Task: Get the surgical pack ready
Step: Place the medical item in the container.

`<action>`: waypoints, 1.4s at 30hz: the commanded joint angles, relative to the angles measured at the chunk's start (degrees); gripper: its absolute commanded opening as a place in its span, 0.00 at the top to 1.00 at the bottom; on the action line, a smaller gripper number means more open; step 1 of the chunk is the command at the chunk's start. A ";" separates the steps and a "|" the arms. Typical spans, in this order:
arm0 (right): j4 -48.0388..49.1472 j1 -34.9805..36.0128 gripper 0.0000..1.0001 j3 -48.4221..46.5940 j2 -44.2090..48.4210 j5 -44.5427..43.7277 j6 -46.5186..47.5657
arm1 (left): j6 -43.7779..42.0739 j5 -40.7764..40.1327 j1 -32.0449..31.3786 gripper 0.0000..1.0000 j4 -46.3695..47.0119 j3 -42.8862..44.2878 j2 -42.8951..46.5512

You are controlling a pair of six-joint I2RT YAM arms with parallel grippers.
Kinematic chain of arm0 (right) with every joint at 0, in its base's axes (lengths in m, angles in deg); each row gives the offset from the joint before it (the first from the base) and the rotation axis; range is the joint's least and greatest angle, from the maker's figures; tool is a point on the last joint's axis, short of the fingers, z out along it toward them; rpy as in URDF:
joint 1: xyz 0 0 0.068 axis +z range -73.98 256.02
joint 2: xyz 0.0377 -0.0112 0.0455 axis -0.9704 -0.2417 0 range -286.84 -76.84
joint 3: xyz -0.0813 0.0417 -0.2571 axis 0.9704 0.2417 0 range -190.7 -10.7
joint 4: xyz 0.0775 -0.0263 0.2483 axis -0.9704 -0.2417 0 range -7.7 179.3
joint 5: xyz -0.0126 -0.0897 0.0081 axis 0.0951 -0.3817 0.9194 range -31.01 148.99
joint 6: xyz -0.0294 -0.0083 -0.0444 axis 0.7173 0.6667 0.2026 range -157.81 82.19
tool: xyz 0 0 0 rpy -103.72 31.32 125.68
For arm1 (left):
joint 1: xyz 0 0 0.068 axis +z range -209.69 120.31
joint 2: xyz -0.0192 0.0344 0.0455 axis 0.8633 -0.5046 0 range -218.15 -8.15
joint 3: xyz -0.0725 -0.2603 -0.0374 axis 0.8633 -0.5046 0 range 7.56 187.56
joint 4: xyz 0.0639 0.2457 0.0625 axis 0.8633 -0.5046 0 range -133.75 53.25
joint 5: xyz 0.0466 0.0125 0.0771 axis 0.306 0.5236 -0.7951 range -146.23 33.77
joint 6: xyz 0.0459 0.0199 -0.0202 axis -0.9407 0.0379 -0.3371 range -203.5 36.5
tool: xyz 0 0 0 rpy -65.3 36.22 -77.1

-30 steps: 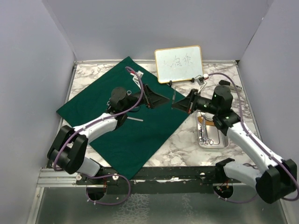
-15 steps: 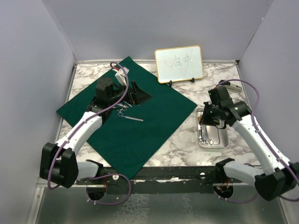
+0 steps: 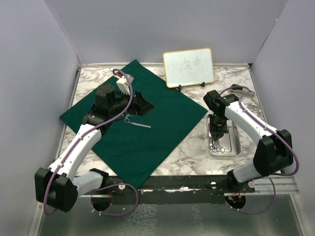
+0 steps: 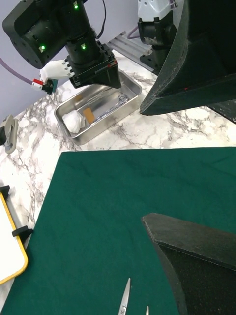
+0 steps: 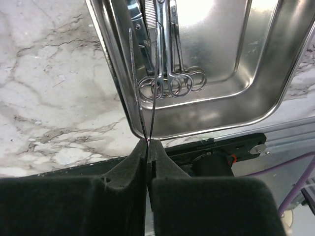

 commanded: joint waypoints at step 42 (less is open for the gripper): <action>24.93 -2.38 0.56 3.89 19.13 13.28 11.87 | -0.75 -28.85 1.51 0.22 -9.66 1.12 -1.06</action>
